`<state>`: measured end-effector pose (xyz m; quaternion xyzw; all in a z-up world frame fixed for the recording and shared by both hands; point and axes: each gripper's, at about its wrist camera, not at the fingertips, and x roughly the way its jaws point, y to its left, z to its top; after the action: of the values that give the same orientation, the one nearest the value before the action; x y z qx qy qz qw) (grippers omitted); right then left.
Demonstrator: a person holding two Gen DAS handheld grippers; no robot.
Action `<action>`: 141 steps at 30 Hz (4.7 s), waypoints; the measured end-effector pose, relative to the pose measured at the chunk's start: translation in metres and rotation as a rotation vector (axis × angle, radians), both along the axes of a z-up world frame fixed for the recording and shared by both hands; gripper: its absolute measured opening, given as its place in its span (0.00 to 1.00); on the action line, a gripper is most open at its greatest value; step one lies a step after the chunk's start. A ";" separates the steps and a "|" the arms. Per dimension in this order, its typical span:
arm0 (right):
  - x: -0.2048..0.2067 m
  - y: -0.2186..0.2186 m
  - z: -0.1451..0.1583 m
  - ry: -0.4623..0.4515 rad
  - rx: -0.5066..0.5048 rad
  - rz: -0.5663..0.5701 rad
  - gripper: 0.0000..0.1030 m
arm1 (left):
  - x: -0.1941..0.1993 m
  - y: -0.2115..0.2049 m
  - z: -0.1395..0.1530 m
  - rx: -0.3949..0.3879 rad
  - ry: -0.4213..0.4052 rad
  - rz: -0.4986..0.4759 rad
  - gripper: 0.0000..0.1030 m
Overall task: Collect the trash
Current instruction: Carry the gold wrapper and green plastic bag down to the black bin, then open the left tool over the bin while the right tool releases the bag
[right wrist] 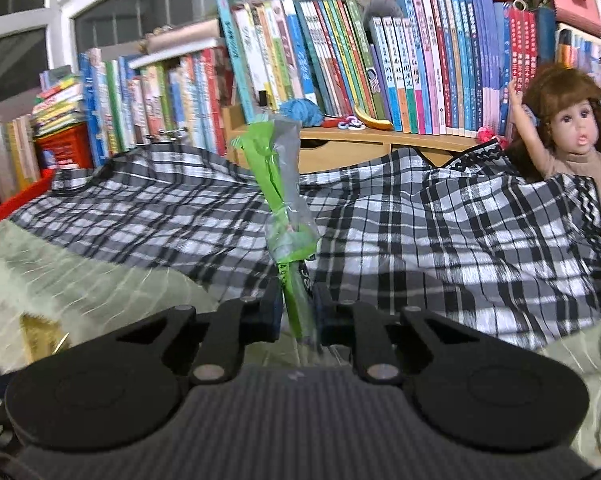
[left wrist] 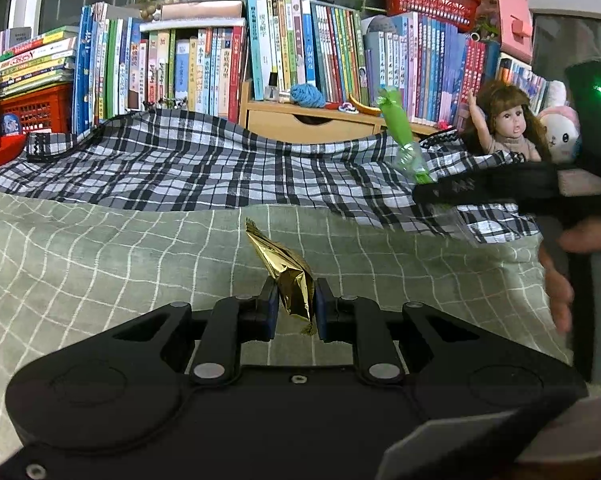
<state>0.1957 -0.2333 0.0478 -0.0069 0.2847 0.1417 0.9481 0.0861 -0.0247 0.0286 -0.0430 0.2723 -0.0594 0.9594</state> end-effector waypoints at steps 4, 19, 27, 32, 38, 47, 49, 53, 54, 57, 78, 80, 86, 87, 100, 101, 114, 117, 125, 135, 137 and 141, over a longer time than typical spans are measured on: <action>-0.040 0.000 0.008 0.001 0.004 0.023 0.20 | -0.021 0.003 0.009 0.010 -0.012 0.001 0.17; -0.098 -0.022 0.041 -0.108 -0.023 -0.090 0.20 | -0.088 0.017 0.018 0.047 -0.020 0.012 0.17; -0.100 -0.053 0.046 -0.099 0.024 -0.169 0.20 | -0.092 0.020 0.018 0.052 -0.011 0.009 0.17; -0.122 -0.045 0.039 -0.063 0.019 -0.095 0.20 | -0.091 0.018 0.018 0.049 -0.009 0.000 0.17; -0.156 -0.030 0.029 -0.006 0.071 -0.004 0.20 | -0.099 0.016 0.017 0.049 -0.008 -0.021 0.17; -0.209 -0.006 0.005 0.081 0.162 0.086 0.20 | -0.125 0.013 0.012 0.058 -0.005 -0.071 0.17; -0.220 -0.003 -0.001 0.096 0.176 0.102 0.20 | -0.133 0.014 0.009 0.053 0.004 -0.079 0.17; -0.245 0.005 -0.012 0.115 0.176 0.125 0.20 | -0.153 0.017 0.003 0.033 0.025 -0.096 0.17; -0.248 0.006 -0.014 0.122 0.177 0.134 0.20 | -0.158 0.017 0.002 0.031 0.027 -0.104 0.17; -0.265 0.010 -0.021 0.149 0.174 0.159 0.20 | -0.175 0.019 -0.002 0.026 0.033 -0.118 0.17; -0.337 0.027 -0.082 0.304 0.159 0.170 0.21 | -0.247 0.028 -0.063 0.035 0.175 -0.124 0.17; -0.340 0.028 -0.091 0.318 0.151 0.164 0.21 | -0.248 0.029 -0.072 0.042 0.198 -0.118 0.17; -0.341 0.027 -0.112 0.371 0.180 0.121 0.21 | -0.245 0.031 -0.099 0.060 0.266 -0.093 0.17; -0.341 0.026 -0.114 0.377 0.181 0.116 0.21 | -0.244 0.031 -0.102 0.062 0.275 -0.089 0.17; -0.328 0.029 -0.158 0.518 0.201 0.058 0.23 | -0.227 0.026 -0.146 0.084 0.396 -0.066 0.18; -0.327 0.029 -0.161 0.525 0.200 0.055 0.23 | -0.227 0.025 -0.149 0.086 0.400 -0.065 0.18; -0.320 0.032 -0.167 0.541 0.203 0.045 0.24 | -0.214 0.020 -0.165 0.090 0.447 -0.048 0.20; -0.319 0.032 -0.167 0.541 0.205 0.043 0.24 | -0.213 0.020 -0.165 0.086 0.454 -0.044 0.20; -0.319 0.030 -0.169 0.540 0.206 0.033 0.28 | -0.213 0.020 -0.165 0.082 0.455 -0.037 0.34; -0.322 0.029 -0.168 0.534 0.192 0.023 0.55 | -0.217 0.022 -0.164 0.082 0.463 -0.035 0.60; -0.323 0.030 -0.168 0.532 0.186 0.020 0.59 | -0.218 0.024 -0.163 0.079 0.465 -0.031 0.72; -0.323 0.029 -0.168 0.534 0.174 0.016 0.67 | -0.220 0.027 -0.162 0.078 0.465 -0.036 0.80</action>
<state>-0.1278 -0.2045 -0.1205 0.1101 0.5111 0.1699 0.8353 -0.1338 0.0022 -0.1332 -0.0136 0.4887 -0.0542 0.8707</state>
